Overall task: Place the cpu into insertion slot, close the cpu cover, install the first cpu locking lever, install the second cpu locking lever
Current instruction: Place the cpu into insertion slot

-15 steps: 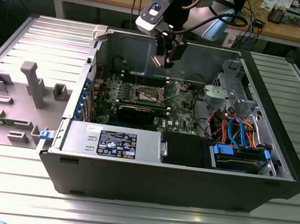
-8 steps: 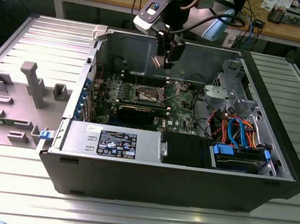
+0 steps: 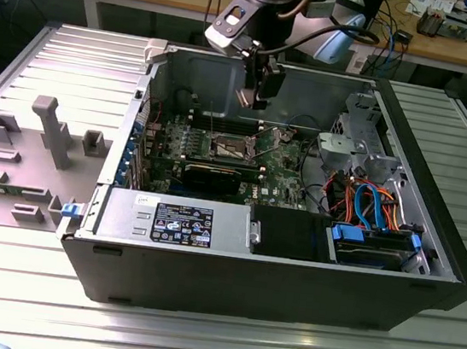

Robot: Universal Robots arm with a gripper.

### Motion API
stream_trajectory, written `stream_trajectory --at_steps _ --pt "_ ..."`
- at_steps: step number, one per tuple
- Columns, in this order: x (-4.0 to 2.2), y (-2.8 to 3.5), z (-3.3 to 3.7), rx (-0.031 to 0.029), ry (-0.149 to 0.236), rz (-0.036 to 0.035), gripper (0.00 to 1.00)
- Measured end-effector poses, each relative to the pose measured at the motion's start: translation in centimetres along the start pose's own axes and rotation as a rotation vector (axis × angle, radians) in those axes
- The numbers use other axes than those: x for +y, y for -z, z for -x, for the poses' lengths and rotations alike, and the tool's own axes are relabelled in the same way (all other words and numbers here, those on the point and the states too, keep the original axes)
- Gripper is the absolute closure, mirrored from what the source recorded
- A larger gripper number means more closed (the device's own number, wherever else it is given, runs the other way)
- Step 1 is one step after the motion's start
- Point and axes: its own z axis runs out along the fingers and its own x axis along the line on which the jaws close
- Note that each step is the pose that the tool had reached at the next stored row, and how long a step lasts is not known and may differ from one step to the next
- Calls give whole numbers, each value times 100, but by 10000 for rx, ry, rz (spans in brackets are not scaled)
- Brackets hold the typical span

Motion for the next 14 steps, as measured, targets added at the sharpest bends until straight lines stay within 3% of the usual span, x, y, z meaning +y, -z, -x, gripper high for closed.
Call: stream_trajectory --at_steps 2,7,14 --pt "-7 -14 -1 -3 -142 -20 46" --pt "-12 -87 0 -41 -985 -88 46" --pt "-13 -89 0 -42 -1016 -94 46"
